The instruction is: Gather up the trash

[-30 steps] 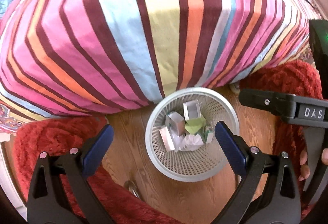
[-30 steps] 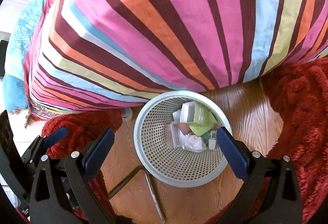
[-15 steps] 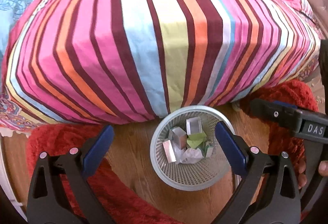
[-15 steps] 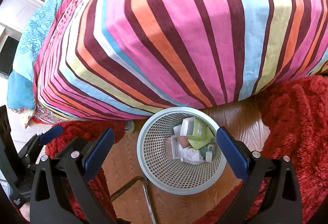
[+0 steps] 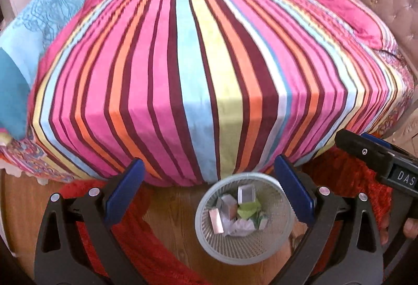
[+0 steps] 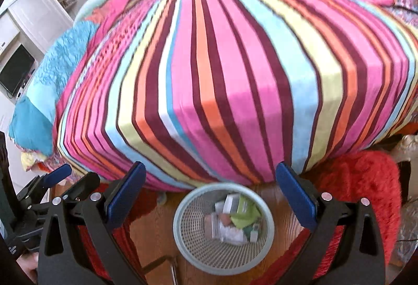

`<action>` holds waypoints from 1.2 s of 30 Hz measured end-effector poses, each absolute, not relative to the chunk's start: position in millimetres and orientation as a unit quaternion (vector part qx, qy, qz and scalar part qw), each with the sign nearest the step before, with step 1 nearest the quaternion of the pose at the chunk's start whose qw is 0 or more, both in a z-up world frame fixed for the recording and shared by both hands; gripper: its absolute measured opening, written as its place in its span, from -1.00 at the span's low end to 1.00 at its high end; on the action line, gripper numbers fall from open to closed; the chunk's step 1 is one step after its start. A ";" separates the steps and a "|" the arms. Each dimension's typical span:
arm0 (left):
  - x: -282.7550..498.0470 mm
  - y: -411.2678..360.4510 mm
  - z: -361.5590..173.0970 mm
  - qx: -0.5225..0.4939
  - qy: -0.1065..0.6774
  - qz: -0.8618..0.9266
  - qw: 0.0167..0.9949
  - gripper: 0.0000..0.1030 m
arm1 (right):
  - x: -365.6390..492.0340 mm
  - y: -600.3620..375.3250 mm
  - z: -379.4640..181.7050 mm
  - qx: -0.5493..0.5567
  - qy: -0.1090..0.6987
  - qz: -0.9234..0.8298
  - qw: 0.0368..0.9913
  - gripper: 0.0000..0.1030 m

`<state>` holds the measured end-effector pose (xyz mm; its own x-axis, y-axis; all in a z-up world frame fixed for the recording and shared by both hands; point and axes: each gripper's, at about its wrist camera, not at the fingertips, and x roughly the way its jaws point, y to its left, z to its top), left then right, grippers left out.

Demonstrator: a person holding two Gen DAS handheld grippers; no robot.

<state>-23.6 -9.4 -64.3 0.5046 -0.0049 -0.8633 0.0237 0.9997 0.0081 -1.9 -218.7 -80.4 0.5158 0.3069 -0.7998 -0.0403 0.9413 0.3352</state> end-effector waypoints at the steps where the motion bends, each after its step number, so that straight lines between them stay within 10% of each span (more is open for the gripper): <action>1: -23.3 -9.6 -61.3 0.012 0.494 -0.005 0.869 0.87 | -2.2 -218.9 -77.1 0.138 0.476 0.099 0.863 0.85; 36: 22.3 9.9 -6.6 -0.012 0.454 0.024 0.891 0.87 | 20.9 -197.9 -20.8 0.054 0.414 0.087 0.904 0.85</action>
